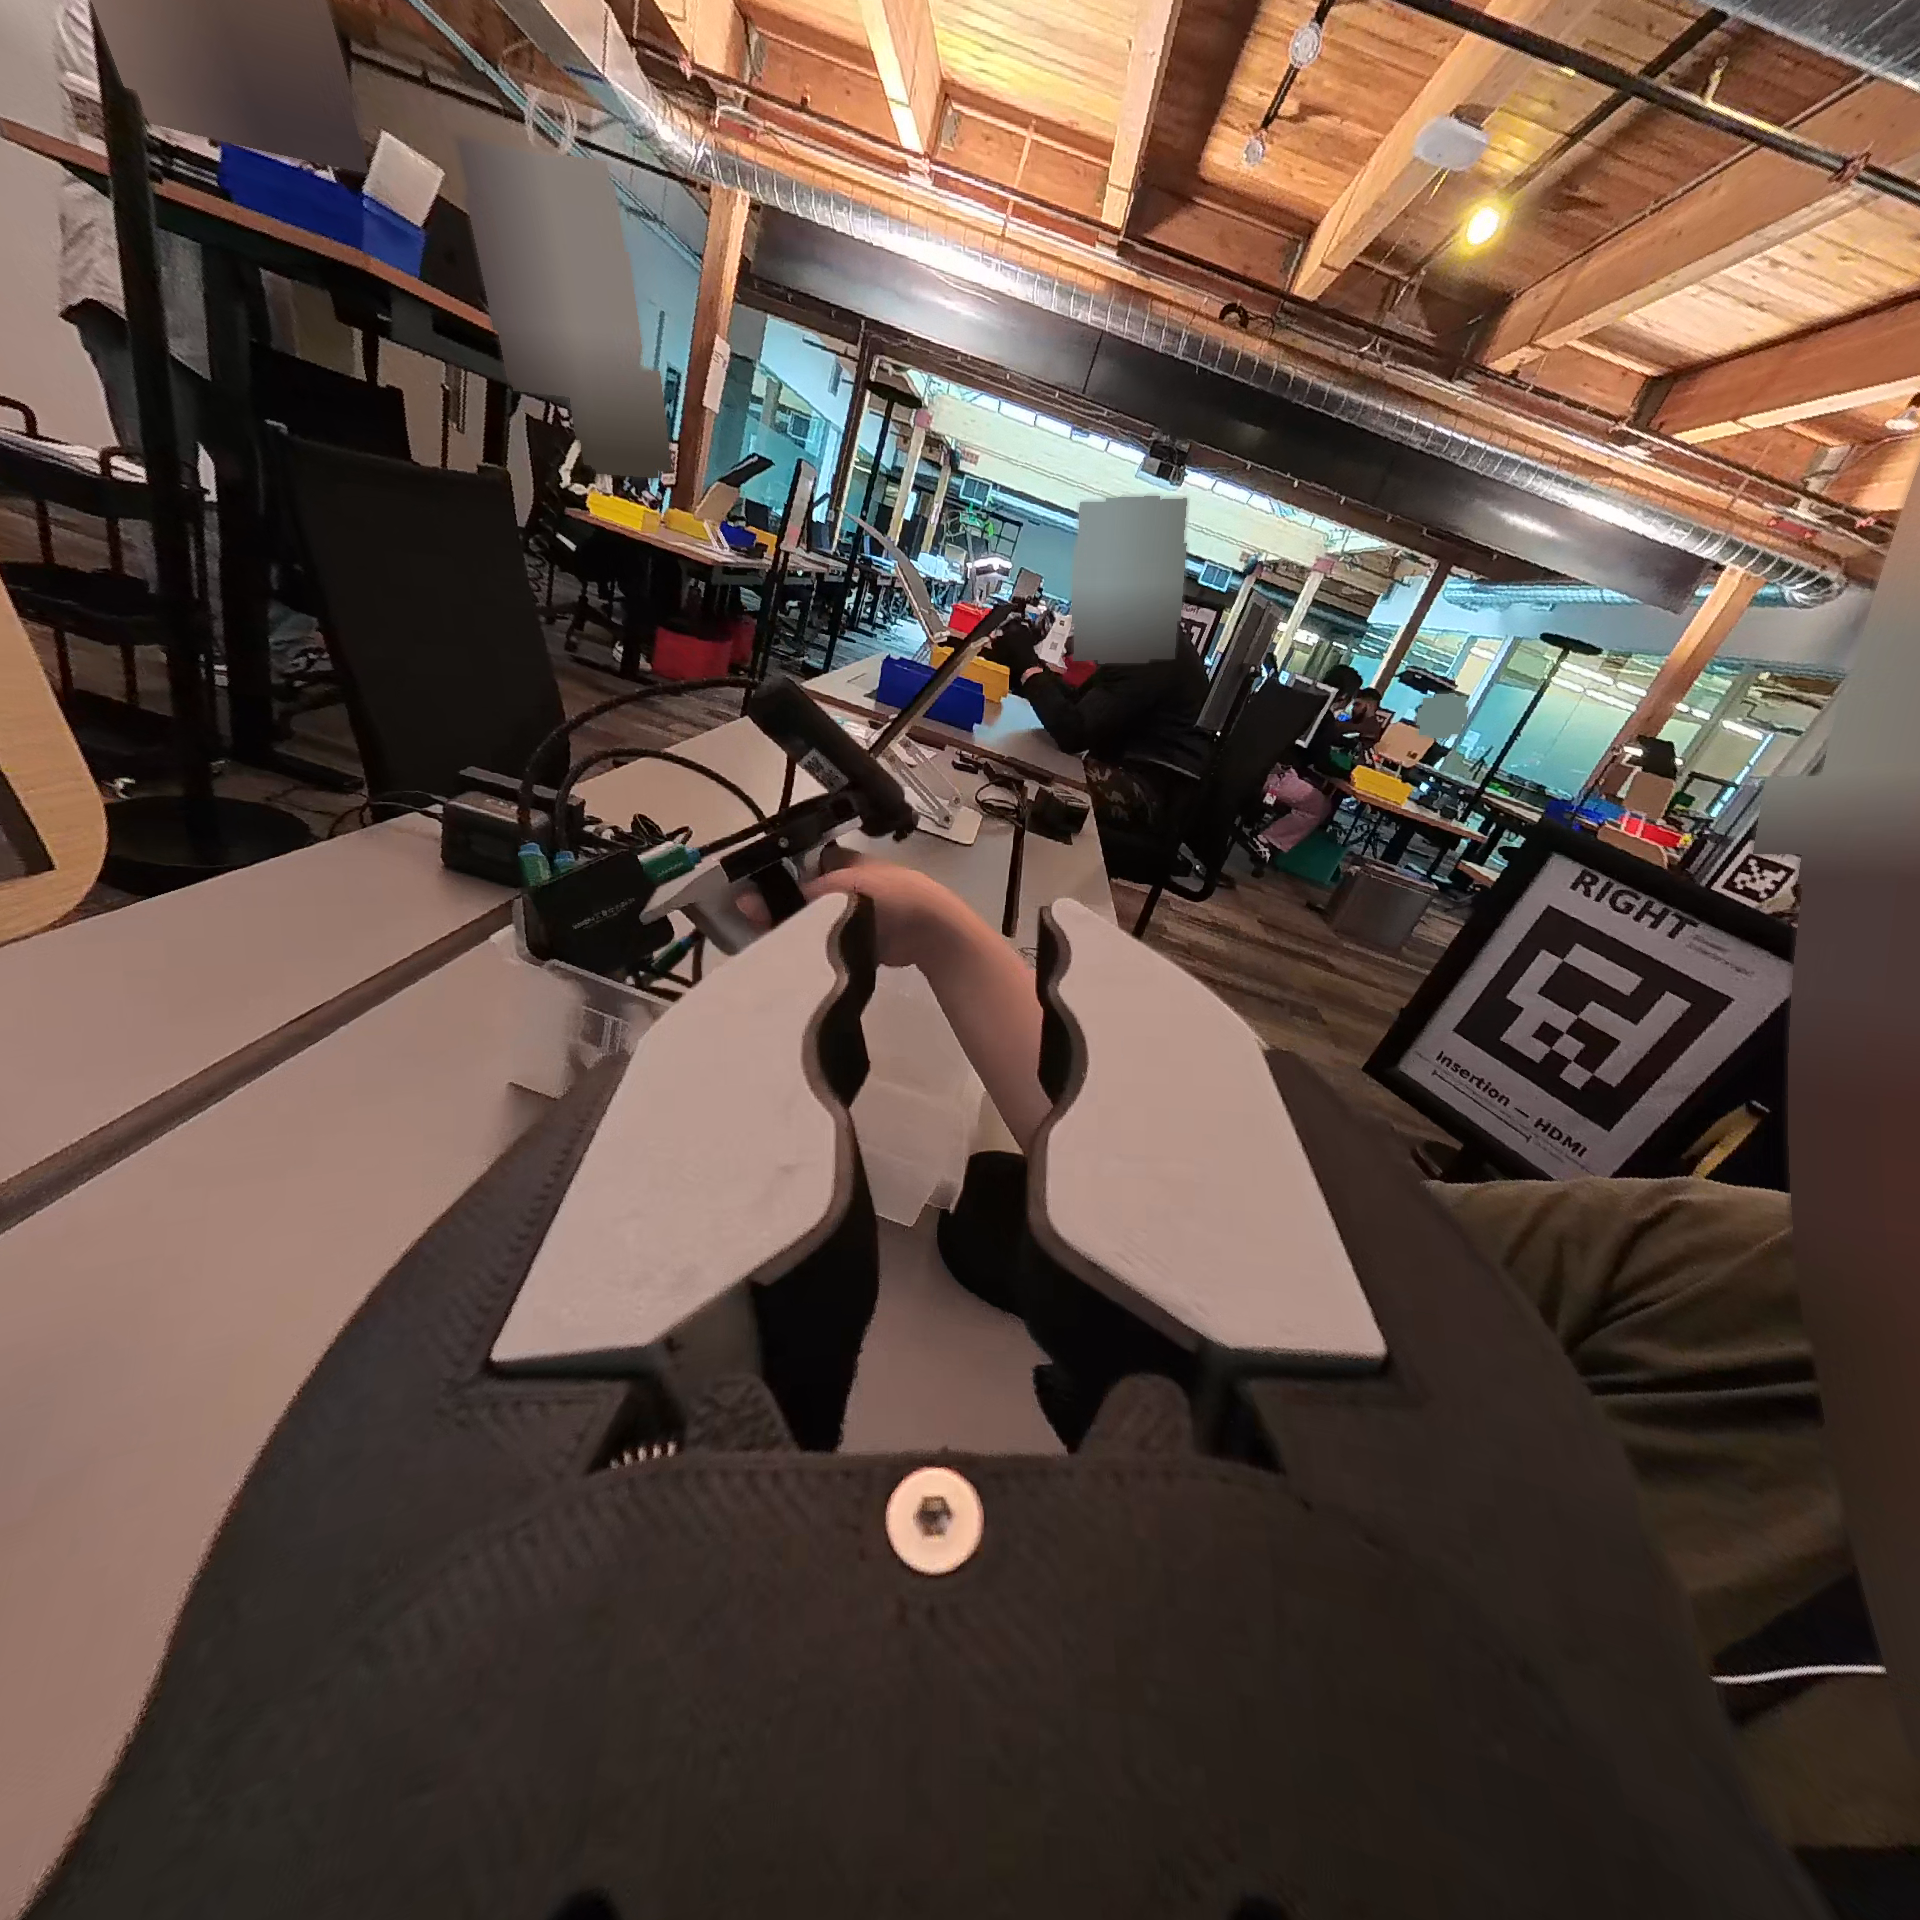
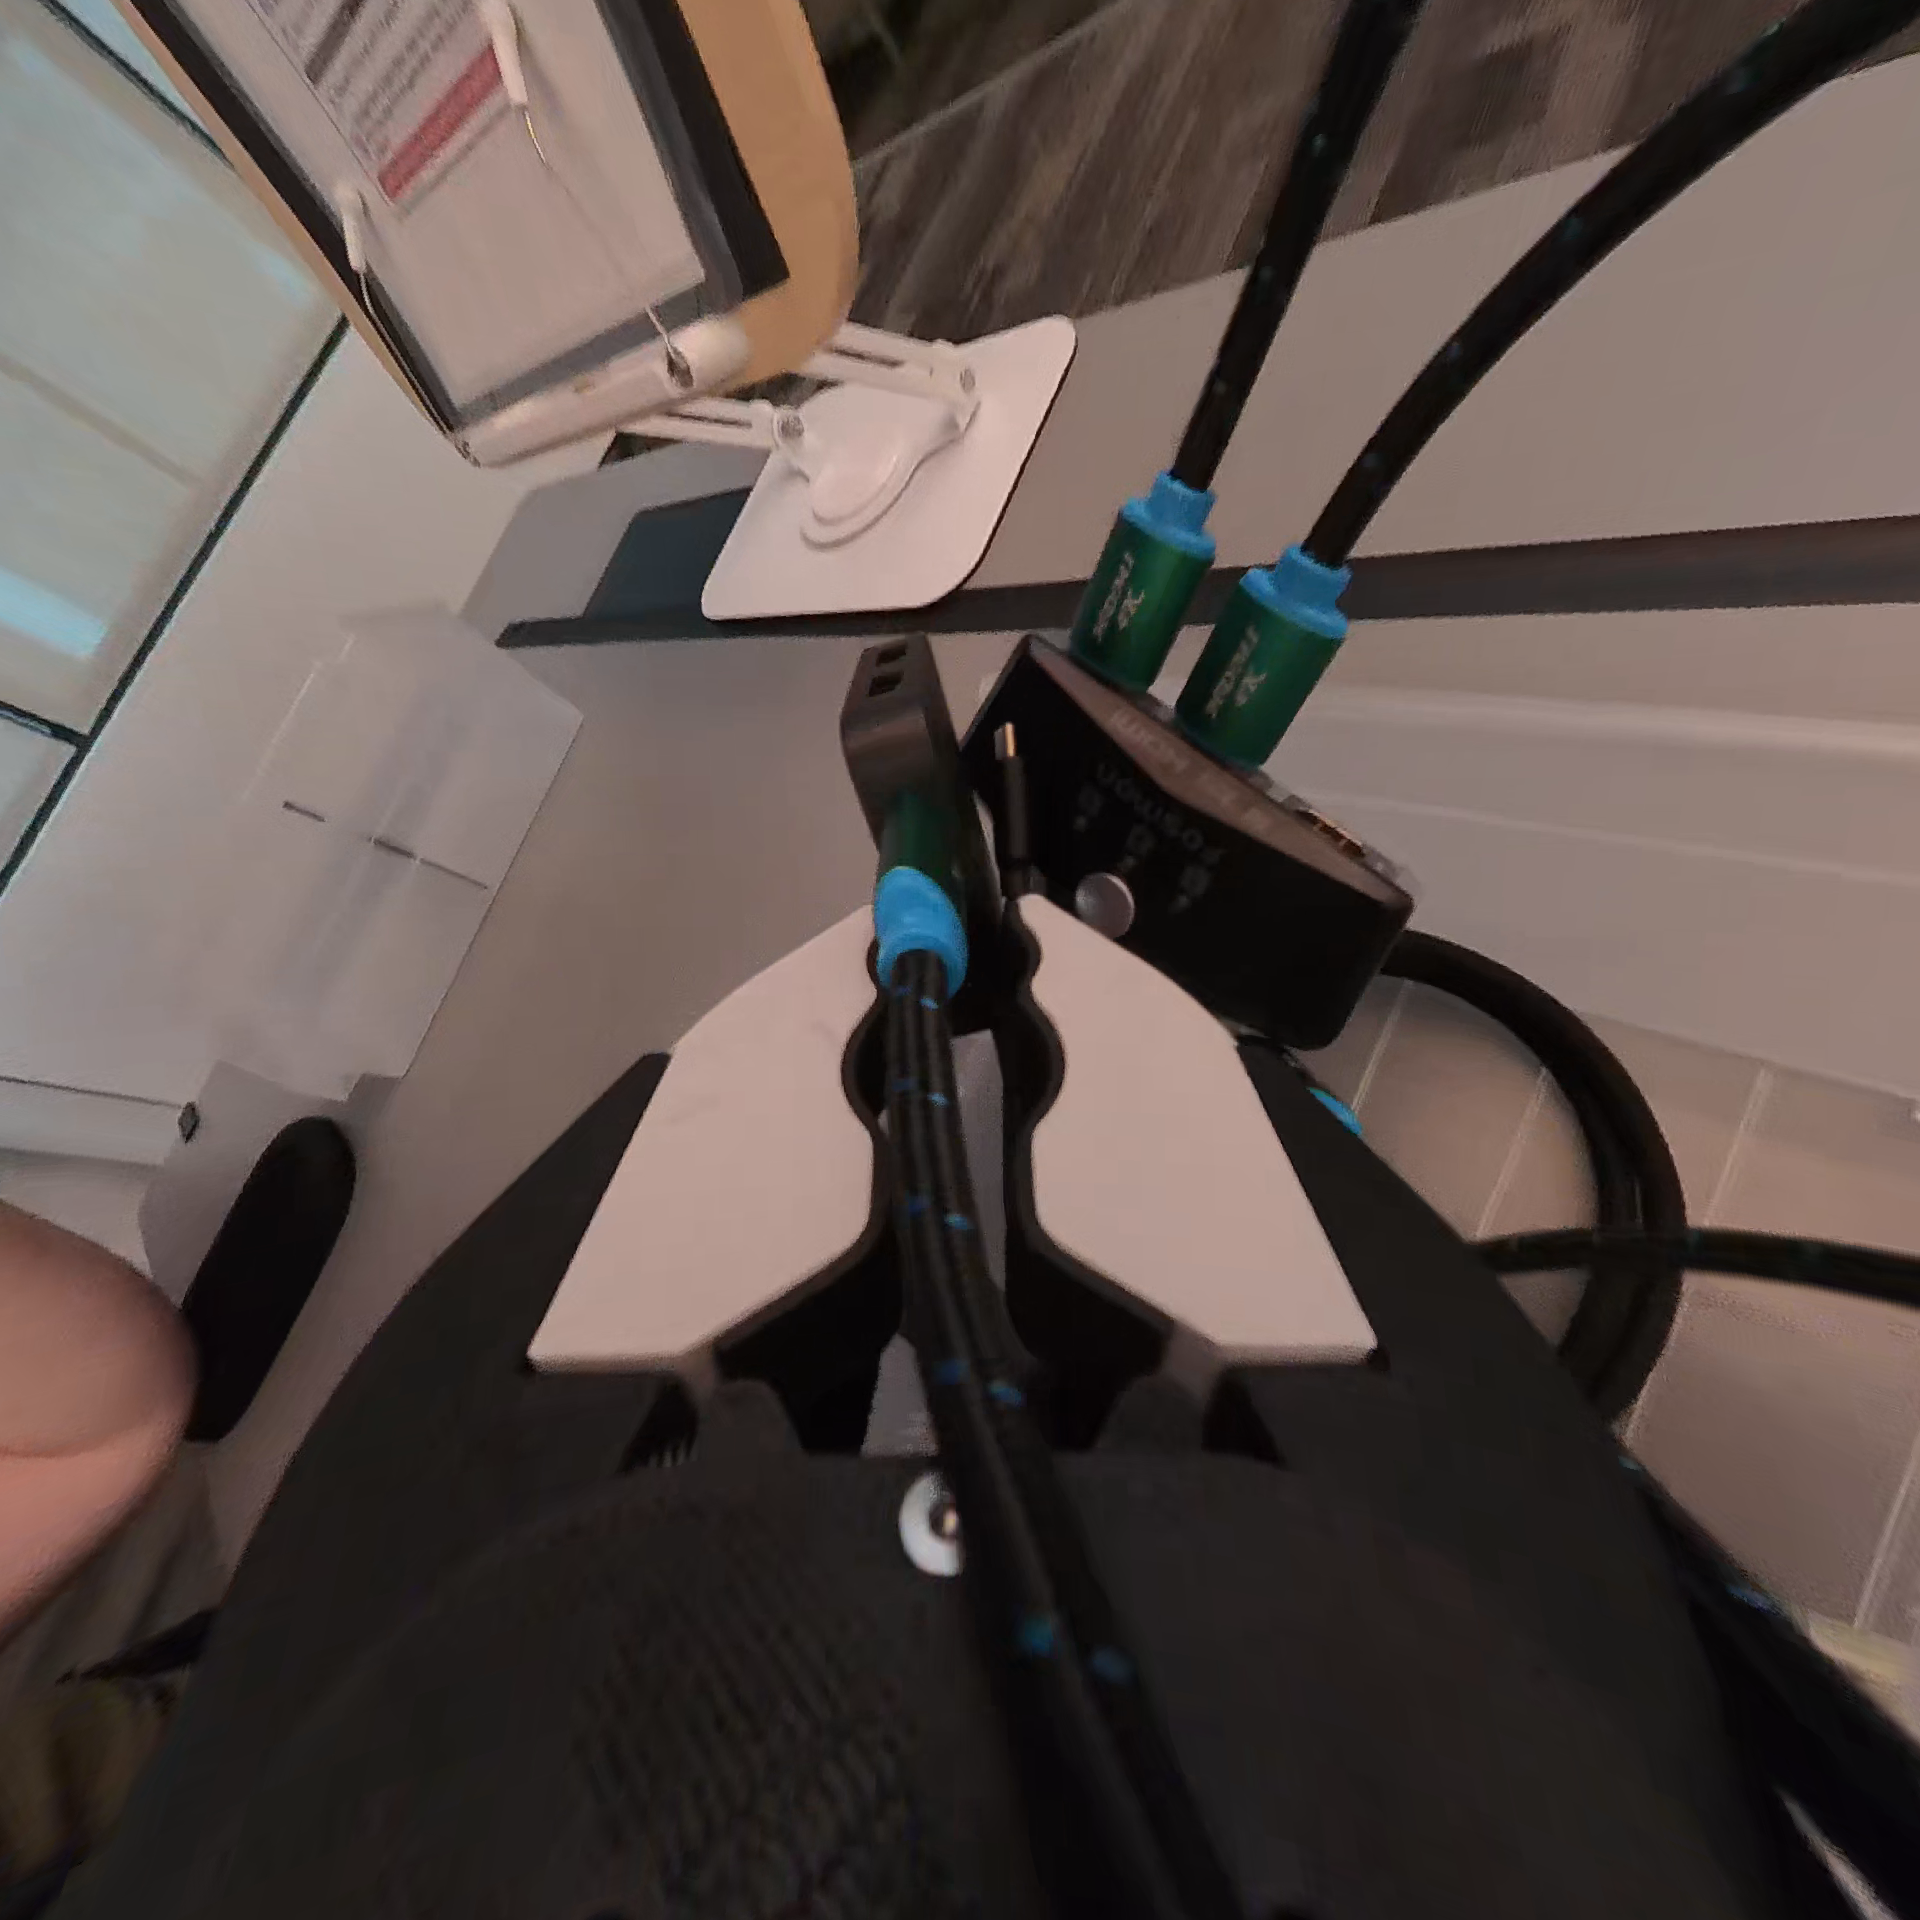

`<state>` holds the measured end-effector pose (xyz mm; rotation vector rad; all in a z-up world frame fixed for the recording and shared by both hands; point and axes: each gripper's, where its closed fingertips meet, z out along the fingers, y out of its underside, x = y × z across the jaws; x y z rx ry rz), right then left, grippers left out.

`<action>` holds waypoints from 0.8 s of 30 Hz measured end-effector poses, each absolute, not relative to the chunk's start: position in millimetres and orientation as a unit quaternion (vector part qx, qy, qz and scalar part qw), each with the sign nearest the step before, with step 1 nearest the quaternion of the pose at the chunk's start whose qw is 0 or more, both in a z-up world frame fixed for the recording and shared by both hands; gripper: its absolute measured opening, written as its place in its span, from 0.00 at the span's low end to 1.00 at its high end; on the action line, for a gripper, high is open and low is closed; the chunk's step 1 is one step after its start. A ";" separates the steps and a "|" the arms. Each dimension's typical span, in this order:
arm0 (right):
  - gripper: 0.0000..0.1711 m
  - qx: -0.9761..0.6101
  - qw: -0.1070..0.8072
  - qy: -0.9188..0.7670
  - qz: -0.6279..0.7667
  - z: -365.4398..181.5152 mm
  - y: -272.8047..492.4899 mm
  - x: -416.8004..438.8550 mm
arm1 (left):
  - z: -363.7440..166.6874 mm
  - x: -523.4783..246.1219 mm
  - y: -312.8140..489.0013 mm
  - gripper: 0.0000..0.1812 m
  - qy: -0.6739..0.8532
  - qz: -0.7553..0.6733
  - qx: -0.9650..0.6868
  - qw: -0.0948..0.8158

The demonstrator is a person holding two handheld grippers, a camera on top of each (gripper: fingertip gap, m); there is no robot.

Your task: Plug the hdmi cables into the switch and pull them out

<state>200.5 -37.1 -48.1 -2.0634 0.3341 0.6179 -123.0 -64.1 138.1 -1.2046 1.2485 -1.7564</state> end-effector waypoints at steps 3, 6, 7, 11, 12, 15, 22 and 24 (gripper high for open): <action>0.11 -0.878 0.402 0.108 0.236 -61.4 -55.6 195.1 | 135.3 -121.3 -66.8 0.17 0.484 -0.669 -0.463 0.322; 0.14 -0.915 0.320 0.111 0.219 -82.6 -78.6 196.2 | 132.9 -119.9 -69.5 0.17 0.490 -0.668 -0.463 0.315; 0.14 -0.915 0.315 0.115 0.223 -82.6 -82.3 196.2 | 132.1 -119.5 -69.9 0.17 0.493 -0.666 -0.464 0.313; 0.17 -0.896 0.355 0.116 0.241 -55.0 -92.7 197.7 | 132.7 -122.7 -67.8 0.17 0.499 -0.659 -0.467 0.314; 0.19 -0.901 0.351 0.117 0.225 -52.3 -102.5 201.0 | 134.7 -125.3 -64.4 0.17 0.498 -0.654 -0.470 0.322; 0.21 -0.923 0.317 0.116 0.182 -50.8 -143.2 207.5 | 143.5 -140.2 -44.4 0.19 0.487 -0.626 -0.486 0.367; 0.28 -0.912 0.342 0.214 0.072 -43.4 -220.1 263.6 | 130.1 -259.0 93.6 0.36 0.381 -0.310 -0.670 0.557; 0.33 -0.908 0.349 0.228 0.046 -50.2 -228.5 279.5 | 113.4 -304.3 119.0 0.42 0.329 -0.289 -0.725 0.532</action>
